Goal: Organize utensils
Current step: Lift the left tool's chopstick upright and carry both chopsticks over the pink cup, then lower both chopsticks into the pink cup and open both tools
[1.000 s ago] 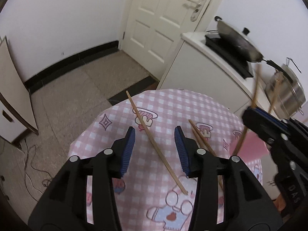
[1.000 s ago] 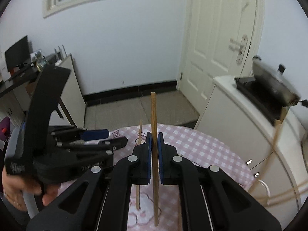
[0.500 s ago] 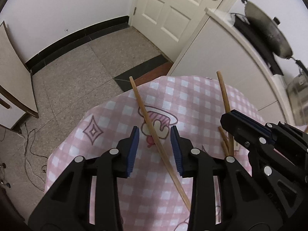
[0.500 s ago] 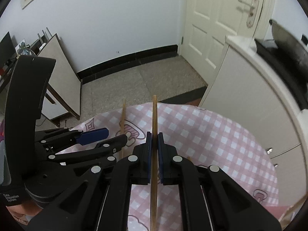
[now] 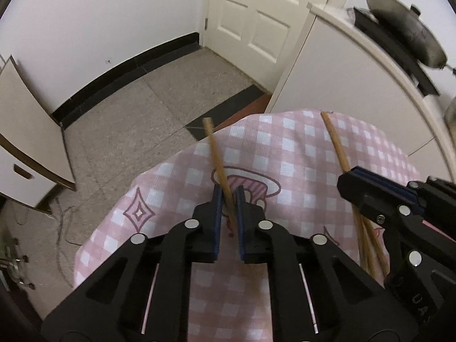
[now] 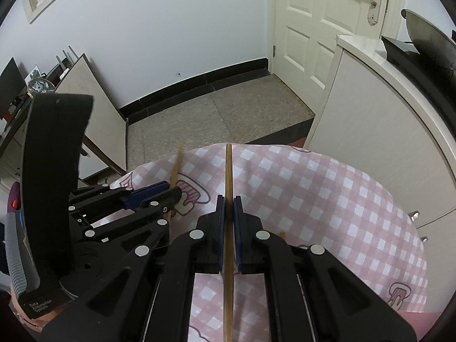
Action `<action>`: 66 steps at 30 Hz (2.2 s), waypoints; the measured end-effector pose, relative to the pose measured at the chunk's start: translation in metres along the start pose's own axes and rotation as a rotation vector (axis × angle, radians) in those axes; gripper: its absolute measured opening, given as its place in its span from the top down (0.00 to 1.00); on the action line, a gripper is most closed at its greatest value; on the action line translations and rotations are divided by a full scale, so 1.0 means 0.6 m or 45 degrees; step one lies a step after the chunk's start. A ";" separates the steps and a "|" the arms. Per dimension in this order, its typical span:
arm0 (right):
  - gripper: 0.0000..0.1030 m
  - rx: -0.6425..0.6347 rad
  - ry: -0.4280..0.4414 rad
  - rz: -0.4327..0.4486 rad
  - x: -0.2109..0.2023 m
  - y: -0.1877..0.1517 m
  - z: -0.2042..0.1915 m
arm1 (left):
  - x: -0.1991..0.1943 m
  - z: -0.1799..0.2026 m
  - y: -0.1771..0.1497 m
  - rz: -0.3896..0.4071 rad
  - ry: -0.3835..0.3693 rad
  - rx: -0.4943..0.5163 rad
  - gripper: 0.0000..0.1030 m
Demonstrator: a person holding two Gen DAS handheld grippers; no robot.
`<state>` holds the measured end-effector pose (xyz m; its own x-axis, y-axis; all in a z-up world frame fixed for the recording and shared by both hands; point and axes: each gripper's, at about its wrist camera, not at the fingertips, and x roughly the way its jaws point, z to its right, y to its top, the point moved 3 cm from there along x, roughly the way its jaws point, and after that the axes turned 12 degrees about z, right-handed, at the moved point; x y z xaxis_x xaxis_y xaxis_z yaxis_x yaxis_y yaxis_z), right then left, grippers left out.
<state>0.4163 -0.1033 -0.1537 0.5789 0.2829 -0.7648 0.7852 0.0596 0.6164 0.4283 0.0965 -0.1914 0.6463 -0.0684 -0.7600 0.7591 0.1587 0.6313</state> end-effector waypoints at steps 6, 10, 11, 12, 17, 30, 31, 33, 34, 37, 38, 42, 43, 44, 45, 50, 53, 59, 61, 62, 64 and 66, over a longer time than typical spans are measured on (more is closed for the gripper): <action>0.96 -0.015 0.046 0.070 -0.036 0.003 -0.023 | -0.059 -0.010 0.000 0.082 -0.105 -0.038 0.94; 0.96 -0.032 0.057 0.150 -0.088 0.010 -0.040 | -0.129 -0.008 0.013 0.215 -0.133 -0.034 0.94; 0.96 -0.040 0.057 0.174 -0.103 0.011 -0.045 | -0.148 -0.007 0.015 0.247 -0.140 -0.029 0.94; 0.96 -0.046 0.055 0.191 -0.115 0.011 -0.048 | -0.173 -0.005 0.016 0.286 -0.153 -0.026 0.94; 0.96 -0.073 0.064 0.291 -0.194 -0.004 -0.070 | -0.253 0.013 0.006 0.409 -0.172 0.022 0.94; 0.96 -0.096 0.033 0.475 -0.368 -0.047 -0.056 | -0.402 0.087 -0.031 0.595 -0.267 0.121 0.94; 0.96 -0.098 0.028 0.489 -0.380 -0.048 -0.056 | -0.409 0.093 -0.032 0.604 -0.275 0.127 0.94; 0.96 -0.104 0.012 0.517 -0.404 -0.050 -0.050 | -0.427 0.109 -0.032 0.624 -0.306 0.137 0.94; 0.96 -0.107 0.004 0.531 -0.416 -0.051 -0.047 | -0.435 0.112 -0.034 0.630 -0.318 0.142 0.94; 0.96 -0.113 -0.023 0.563 -0.445 -0.052 -0.036 | -0.453 0.138 -0.032 0.647 -0.365 0.159 0.94; 0.96 -0.115 -0.033 0.573 -0.455 -0.053 -0.031 | -0.460 0.146 -0.033 0.653 -0.378 0.167 0.94; 0.96 -0.116 -0.071 0.610 -0.486 -0.054 -0.016 | -0.480 0.178 -0.032 0.667 -0.441 0.190 0.94; 0.96 -0.113 -0.084 0.621 -0.494 -0.052 -0.010 | -0.484 0.190 -0.029 0.673 -0.455 0.196 0.94; 0.96 -0.108 -0.096 0.631 -0.500 -0.050 -0.003 | -0.487 0.199 -0.026 0.679 -0.467 0.204 0.94; 0.96 -0.104 -0.104 0.638 -0.506 -0.050 0.003 | -0.491 0.204 -0.025 0.686 -0.476 0.206 0.94; 0.96 -0.085 -0.172 0.697 -0.537 -0.038 0.042 | -0.499 0.255 -0.007 0.715 -0.556 0.226 0.94; 0.96 -0.066 -0.229 0.729 -0.549 -0.026 0.074 | -0.504 0.288 0.004 0.755 -0.577 0.234 0.94; 0.96 -0.037 -0.317 0.785 -0.560 -0.016 0.131 | -0.494 0.348 0.028 0.807 -0.595 0.249 0.94; 0.96 -0.028 -0.339 0.808 -0.561 -0.014 0.143 | -0.489 0.360 0.036 0.824 -0.600 0.242 0.94; 0.96 -0.019 -0.344 0.816 -0.559 -0.013 0.150 | -0.485 0.366 0.040 0.832 -0.602 0.239 0.94; 0.96 -0.007 -0.360 0.829 -0.555 -0.013 0.163 | -0.477 0.373 0.043 0.846 -0.600 0.232 0.94; 0.96 -0.006 -0.375 0.836 -0.548 -0.014 0.175 | -0.466 0.382 0.044 0.870 -0.571 0.240 0.94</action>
<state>0.2427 -0.2974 0.0727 0.9671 -0.0080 -0.2541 0.2538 -0.0299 0.9668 0.2855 -0.1059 0.0730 0.9080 -0.4087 -0.0925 0.1636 0.1427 0.9761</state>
